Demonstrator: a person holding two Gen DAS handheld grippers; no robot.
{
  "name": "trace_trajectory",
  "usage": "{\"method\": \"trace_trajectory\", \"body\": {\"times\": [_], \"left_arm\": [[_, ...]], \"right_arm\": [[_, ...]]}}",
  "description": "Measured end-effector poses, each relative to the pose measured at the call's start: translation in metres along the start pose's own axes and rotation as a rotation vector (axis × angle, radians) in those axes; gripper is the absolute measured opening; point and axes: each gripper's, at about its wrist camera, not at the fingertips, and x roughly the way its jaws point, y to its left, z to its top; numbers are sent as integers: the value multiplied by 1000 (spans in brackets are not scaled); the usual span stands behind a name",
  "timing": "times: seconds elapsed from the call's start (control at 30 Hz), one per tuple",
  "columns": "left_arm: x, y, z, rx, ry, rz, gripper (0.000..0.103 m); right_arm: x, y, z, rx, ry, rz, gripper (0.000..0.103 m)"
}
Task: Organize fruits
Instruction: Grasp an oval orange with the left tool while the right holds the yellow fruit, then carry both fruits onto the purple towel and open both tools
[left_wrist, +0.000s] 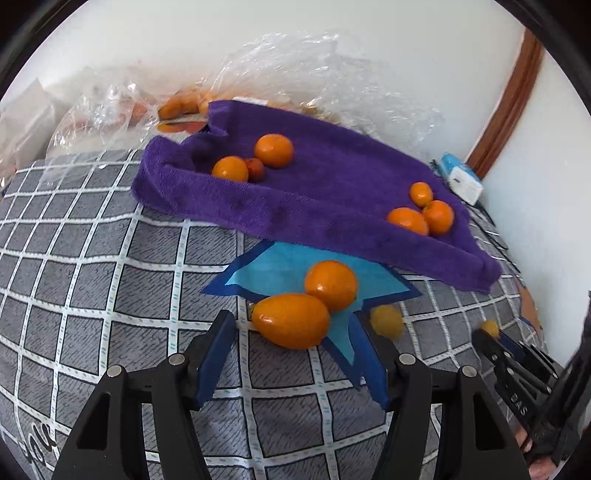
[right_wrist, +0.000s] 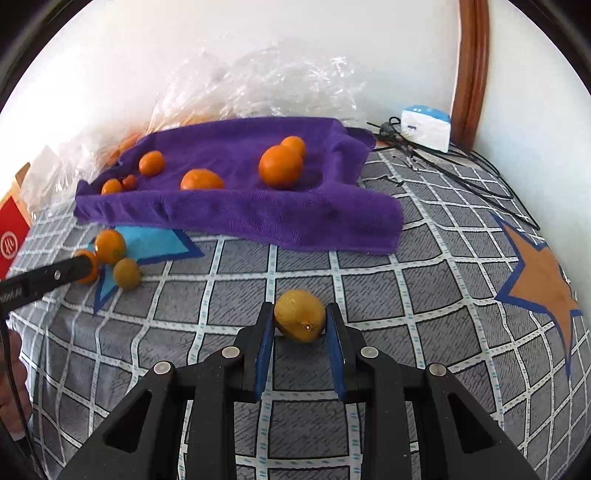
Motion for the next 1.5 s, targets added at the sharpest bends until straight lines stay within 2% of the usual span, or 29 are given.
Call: {"method": "trace_trajectory", "body": {"times": [0.07,0.1,0.17,0.3,0.53,0.67,0.93,1.23,1.5], "left_arm": [[1,-1,0,-6,-25,10,56],[2,-1,0,-10,-32,22,48],[4,-2,0,-3,-35,46,42],[-1,-2,0,-13,-27,57,42],[-28,0,1,-72,-59,102,42],[-41,2,1,-98,-78,139,42],[-65,4,6,-179,-128,165,42],[-93,10,6,-213,-170,158,42],[-114,25,18,-178,-185,121,42]], "right_arm": [[0,4,-1,-19,0,5,27],[0,5,-1,-25,-1,17,27],[0,4,0,-25,-1,20,27],[0,1,-1,-13,0,34,27],[3,1,7,-25,63,80,27],[-10,2,18,-23,52,128,27],[-32,13,35,-88,21,184,27],[-52,18,49,-91,-9,190,27],[-68,25,56,-30,-38,154,27]]}}
